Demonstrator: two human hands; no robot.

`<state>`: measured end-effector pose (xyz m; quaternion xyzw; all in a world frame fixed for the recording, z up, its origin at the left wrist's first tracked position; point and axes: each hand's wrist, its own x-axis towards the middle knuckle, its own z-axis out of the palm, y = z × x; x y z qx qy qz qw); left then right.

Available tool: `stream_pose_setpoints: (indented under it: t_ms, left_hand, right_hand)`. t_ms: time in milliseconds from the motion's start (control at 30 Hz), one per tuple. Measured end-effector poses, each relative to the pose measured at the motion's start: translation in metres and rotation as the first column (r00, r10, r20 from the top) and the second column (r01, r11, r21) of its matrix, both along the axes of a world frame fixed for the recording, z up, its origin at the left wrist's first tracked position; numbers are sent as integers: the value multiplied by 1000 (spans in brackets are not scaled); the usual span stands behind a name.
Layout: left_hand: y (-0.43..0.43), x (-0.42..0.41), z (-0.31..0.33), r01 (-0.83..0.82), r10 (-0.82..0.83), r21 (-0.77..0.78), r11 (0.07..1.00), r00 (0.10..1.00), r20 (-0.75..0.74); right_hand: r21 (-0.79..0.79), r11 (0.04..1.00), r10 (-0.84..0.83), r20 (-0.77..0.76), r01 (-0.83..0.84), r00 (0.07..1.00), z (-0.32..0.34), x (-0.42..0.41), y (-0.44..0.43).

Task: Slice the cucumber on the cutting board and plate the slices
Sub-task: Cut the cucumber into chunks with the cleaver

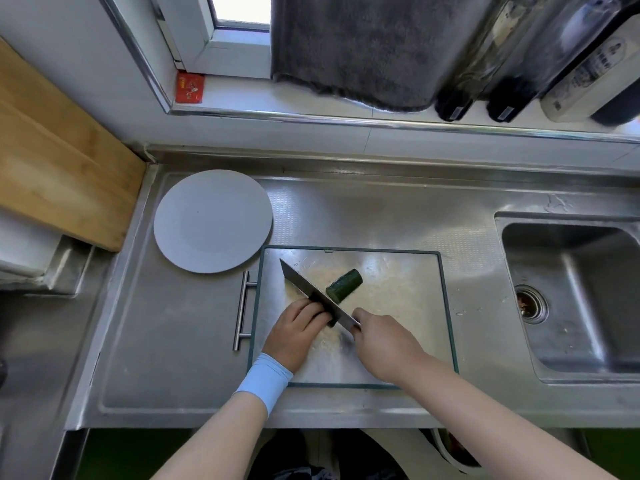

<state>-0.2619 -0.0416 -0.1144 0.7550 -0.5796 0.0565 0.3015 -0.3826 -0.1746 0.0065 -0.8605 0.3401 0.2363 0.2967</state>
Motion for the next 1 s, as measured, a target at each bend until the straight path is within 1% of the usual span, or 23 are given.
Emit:
stream_pose_setpoints:
  t_ms: [267,433,633,767,867,1000]
  left_hand:
    - [0,1,0,3,-3,-22,1000,1000,14]
    - [0,1,-1,1,-1,-12,1000,1000,20]
    - [-2,2,-2,8,-8,-19,1000,1000,30]
    - [-2,2,4,16,-15,-5,1000,1000,12]
    - [-4,2,11,34,-34,38,999,999,8]
    - [-8,9,22,63,-66,94,994,997,27]
  right_hand:
    - [24,1000,-13,50,12,999,-11,0,4]
    - [17,1000,-19,47,18,999,-13,-3,3]
    - [-11,1000,-1,57,2,998,-18,20,5]
    - [-2,1000,-18,42,19,999,-18,9,1]
    - [42,996,-74,41,72,996,-15,-3,-4]
    - [126,982,-148,82,137,986,-6,-4,-15]
